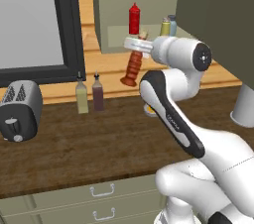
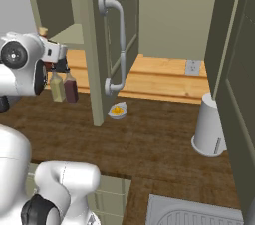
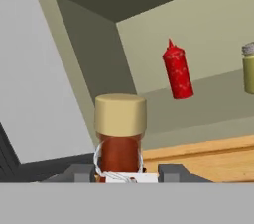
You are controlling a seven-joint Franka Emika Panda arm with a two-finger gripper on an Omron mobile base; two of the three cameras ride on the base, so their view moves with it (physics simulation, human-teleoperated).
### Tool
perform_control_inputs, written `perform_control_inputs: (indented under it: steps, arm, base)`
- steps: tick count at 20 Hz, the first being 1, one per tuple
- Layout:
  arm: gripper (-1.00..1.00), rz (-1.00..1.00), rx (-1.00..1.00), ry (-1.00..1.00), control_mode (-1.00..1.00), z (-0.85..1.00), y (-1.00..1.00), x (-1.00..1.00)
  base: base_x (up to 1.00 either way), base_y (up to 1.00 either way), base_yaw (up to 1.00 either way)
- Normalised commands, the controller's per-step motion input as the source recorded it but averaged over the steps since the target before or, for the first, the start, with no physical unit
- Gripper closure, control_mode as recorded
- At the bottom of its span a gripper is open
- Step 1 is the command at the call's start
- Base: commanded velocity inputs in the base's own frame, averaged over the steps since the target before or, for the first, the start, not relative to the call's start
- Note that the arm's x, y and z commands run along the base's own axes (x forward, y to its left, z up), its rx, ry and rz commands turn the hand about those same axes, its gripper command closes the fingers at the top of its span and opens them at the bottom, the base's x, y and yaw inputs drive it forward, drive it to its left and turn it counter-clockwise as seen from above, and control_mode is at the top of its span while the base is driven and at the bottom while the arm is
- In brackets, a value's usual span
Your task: Put the shaker and condiment bottle from the counter next to their counterparts in the cabinet.
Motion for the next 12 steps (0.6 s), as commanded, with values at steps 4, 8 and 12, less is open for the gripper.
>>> perform_control_inputs:
  steps: [4, 8, 12]
  arm:
    - [1.00, 0.06, 0.00, 0.00, -1.00, 0.54, 0.00, -0.01]
    - [1.00, 0.02, -0.01, 0.00, -1.00, 0.61, 0.00, -0.06]
    - [1.00, 0.01, 0.00, -0.04, -1.00, 0.55, 0.00, -0.10]
  base:
    - [0.00, 0.00, 0.00]
    - [0.00, 0.00, 0.00]
    - [0.00, 0.00, 0.00]
